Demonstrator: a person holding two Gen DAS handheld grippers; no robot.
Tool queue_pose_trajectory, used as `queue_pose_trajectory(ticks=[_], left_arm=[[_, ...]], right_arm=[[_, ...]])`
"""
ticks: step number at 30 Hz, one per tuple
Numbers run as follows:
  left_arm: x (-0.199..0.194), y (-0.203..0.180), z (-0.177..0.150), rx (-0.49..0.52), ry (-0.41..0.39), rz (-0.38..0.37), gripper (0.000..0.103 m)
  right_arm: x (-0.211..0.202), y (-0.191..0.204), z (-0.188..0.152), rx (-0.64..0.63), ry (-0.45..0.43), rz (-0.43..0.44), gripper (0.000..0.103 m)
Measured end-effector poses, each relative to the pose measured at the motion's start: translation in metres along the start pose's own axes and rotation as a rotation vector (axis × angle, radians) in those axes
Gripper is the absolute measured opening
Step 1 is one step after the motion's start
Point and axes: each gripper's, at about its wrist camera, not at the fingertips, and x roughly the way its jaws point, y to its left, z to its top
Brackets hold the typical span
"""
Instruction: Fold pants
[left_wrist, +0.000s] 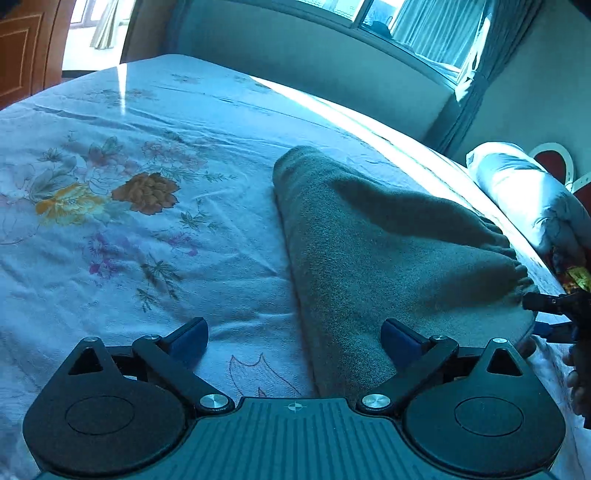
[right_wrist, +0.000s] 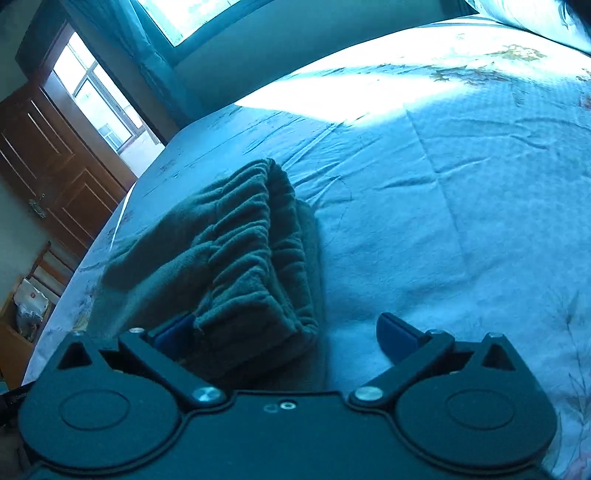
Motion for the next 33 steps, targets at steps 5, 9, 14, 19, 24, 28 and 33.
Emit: queue_pose_trajectory(ticks=[5,9,14,19,24,28,33], left_arm=[[-0.068,-0.015,-0.02,0.091,-0.062,0.096,0.103],[-0.125,-0.028,-0.052,0.055,-0.102,0.101,0.103],[-0.184,-0.061,-0.094,0.067,-0.16,0.072,0.103],[-0.241,-0.09,-0.121,0.082,-0.221,0.093,0.103],[-0.291,-0.118,-0.142,0.147,-0.232,0.108,0.103],[-0.324,-0.135,-0.152,0.174,-0.246,0.091,0.103],[-0.369,-0.169,-0.161,0.222,-0.322,0.056,0.103]], right_arm=[[-0.081,0.027,-0.025,-0.103,-0.119,-0.045,0.098],[-0.133,0.044,-0.061,-0.101,-0.193,0.026,0.097],[-0.195,0.084,-0.103,-0.192,-0.265,-0.042,0.097],[-0.241,0.113,-0.131,-0.27,-0.279,-0.108,0.097],[-0.278,0.127,-0.157,-0.299,-0.28,-0.076,0.097],[-0.305,0.137,-0.174,-0.325,-0.313,-0.083,0.097],[-0.332,0.15,-0.186,-0.369,-0.324,-0.077,0.097]])
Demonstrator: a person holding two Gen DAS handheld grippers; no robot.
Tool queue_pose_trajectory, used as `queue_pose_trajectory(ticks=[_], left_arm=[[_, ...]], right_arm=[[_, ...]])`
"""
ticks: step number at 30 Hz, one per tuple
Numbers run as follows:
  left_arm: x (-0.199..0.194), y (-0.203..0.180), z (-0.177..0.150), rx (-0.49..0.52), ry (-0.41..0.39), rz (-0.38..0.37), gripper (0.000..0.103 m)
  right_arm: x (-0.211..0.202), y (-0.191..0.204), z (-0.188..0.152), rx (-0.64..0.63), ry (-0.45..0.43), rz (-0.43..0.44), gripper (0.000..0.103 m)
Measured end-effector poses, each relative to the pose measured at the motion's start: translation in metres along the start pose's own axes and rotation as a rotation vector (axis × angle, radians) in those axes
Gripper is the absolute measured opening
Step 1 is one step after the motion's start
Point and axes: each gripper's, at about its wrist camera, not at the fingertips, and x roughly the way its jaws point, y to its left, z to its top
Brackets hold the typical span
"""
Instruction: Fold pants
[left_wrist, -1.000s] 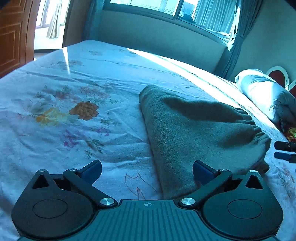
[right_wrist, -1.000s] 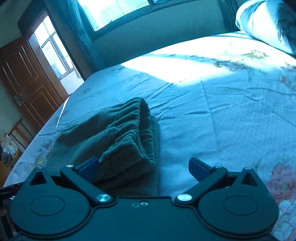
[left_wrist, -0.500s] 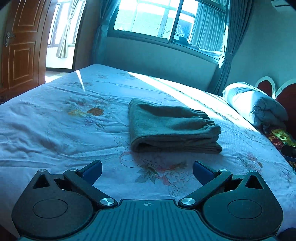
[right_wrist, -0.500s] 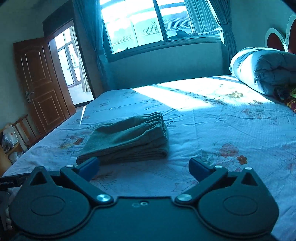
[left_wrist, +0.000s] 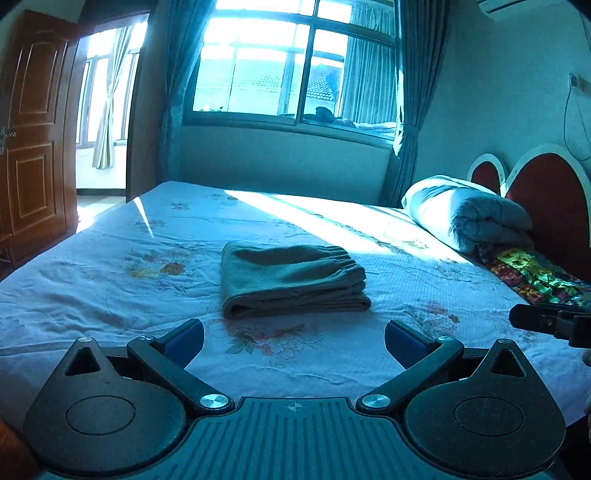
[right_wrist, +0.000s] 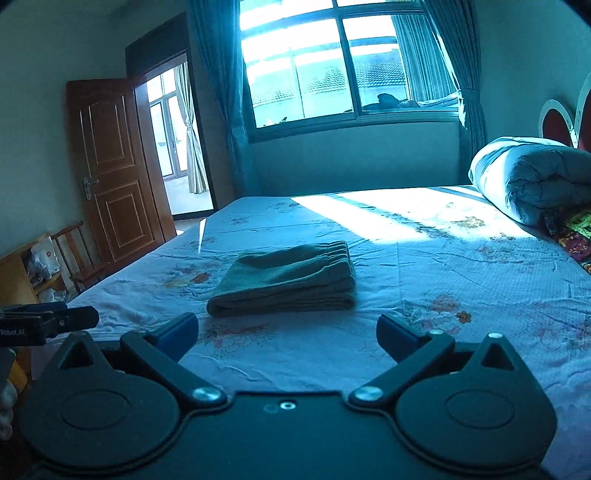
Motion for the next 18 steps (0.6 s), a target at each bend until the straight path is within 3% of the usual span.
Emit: queue_pose_trajectory(ticks=[5,18], left_arm=[[-0.032,-0.023,0.001,-0.002,-0.063,-0.006,0.103],[-0.039,-0.034,-0.003,0.048,-0.038,0.019,0.103]], right_arm=[[-0.029,0.011,0.01,-0.021,-0.059,-0.005,0.097],[-0.032,0.023,0.005,-0.049,-0.06,-0.037,0.097]])
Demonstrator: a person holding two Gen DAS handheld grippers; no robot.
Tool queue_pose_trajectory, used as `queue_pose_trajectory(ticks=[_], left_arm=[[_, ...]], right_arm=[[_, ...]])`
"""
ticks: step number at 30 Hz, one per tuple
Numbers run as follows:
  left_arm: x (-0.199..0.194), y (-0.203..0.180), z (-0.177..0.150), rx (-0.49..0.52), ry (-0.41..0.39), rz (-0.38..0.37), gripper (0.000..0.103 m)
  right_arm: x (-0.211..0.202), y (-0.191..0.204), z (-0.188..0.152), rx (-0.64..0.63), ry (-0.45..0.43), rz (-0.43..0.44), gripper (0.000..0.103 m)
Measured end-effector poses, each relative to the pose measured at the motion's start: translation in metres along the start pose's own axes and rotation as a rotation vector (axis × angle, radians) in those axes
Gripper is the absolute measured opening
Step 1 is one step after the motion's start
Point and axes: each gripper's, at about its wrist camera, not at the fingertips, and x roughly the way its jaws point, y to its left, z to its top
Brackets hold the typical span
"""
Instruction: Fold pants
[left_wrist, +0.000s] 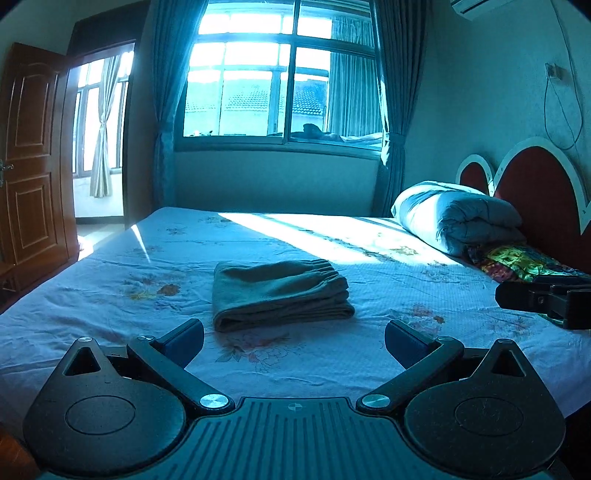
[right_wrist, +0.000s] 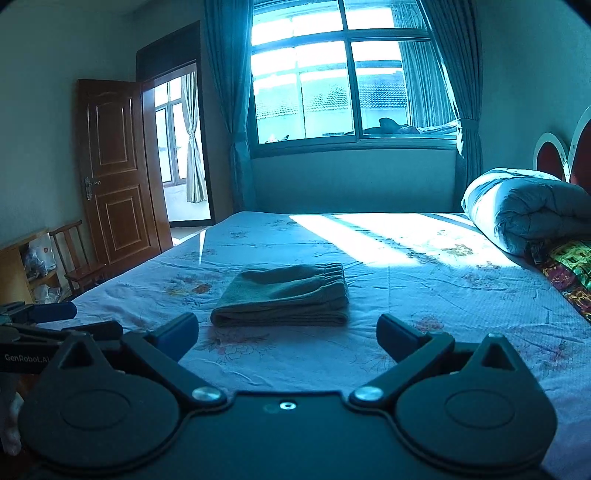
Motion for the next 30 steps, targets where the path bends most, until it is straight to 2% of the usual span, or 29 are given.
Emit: queue_pose_trajectory(ticks=[13,30], left_arm=[[-0.0085,-0.0045,0.0024,-0.006,-0.036,-0.012,0.103],[-0.0082,-0.0014,0.0031,-0.019,-0.046,-0.026,0.103]], right_arm=[[-0.0078,-0.006,-0.0002,-0.004,-0.016,0.001,0.097],[-0.0048,-0.0029,-0.0012,-0.014,-0.012,0.007,0.097]])
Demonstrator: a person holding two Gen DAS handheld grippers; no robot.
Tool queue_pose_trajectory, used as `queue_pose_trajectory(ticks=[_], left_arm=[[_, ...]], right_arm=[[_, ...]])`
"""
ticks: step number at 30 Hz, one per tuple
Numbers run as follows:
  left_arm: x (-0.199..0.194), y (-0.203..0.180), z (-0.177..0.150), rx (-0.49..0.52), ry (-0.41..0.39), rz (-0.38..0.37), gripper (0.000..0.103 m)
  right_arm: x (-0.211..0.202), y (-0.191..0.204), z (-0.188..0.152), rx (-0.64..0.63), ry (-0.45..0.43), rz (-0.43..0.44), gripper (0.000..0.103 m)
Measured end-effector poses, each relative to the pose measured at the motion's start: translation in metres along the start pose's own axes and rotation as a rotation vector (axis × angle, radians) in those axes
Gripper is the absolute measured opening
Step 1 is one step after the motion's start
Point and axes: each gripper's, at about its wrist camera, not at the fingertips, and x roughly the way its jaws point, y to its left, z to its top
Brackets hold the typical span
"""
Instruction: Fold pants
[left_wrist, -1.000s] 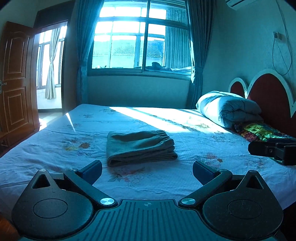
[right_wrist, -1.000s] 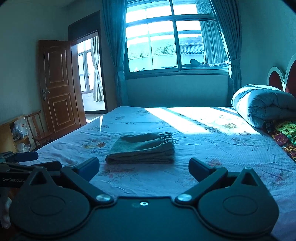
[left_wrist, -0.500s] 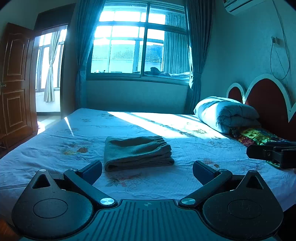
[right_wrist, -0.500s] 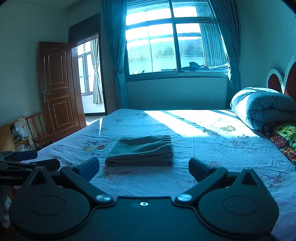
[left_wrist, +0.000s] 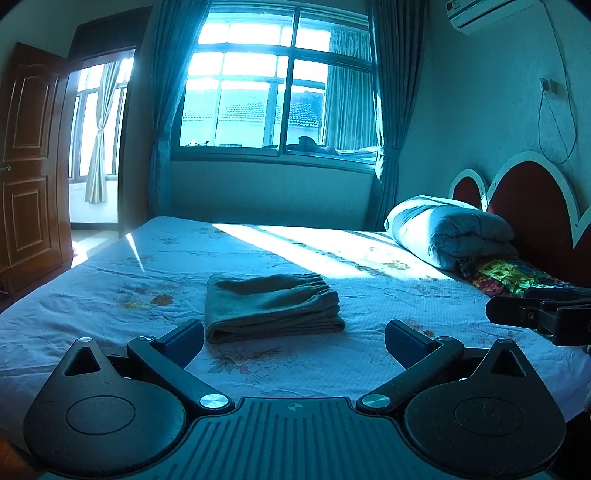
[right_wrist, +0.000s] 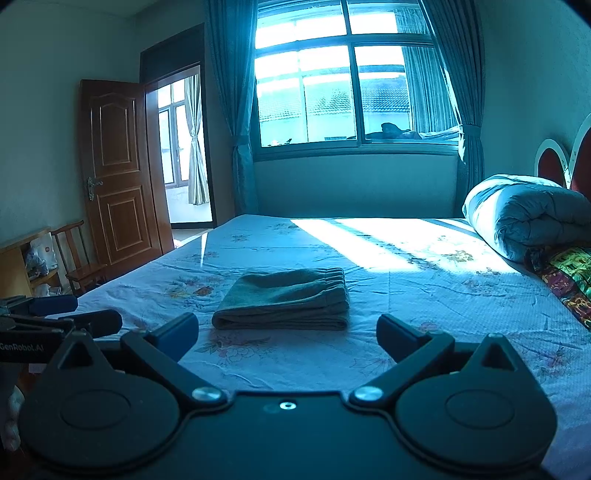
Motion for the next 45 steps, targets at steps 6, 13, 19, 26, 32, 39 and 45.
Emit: queue_pose_trajectory(ticks=[6,13,19,26,32,39,45], left_arm=[[-0.0009,-0.0018,0.0021,0.004,-0.011,-0.008,0.103],[-0.0012,-0.0024,0.0008,0.009,-0.012,-0.013,0.103],[-0.0022,-0.0015,0.0009,0.012,-0.015,-0.017,0.103],[-0.0029,-0.0015,0.0015,0.014,-0.017,-0.018,0.103],[-0.0019,-0.0019,0.0007,0.016,-0.018,-0.021,0.103],[-0.0025,0.0008,0.0011,0.004,-0.024,-0.032,0.103],[-0.0035,0.0006,0.0019,0.009,-0.031,-0.035,0.103]], right_arm=[[-0.0004,-0.0013,-0.0001,0.002,-0.001,0.0,0.097],[-0.0013,-0.0013,0.0012,0.0,-0.006,0.001,0.097],[-0.0022,-0.0025,0.002,0.001,-0.008,0.002,0.097],[-0.002,-0.0035,0.0019,0.0,-0.007,0.003,0.097],[-0.0023,-0.0041,0.0018,0.0,-0.008,0.003,0.097],[-0.0026,-0.0038,0.0012,0.0,-0.008,0.001,0.097],[-0.0025,-0.0036,0.0014,-0.001,-0.006,0.002,0.097]])
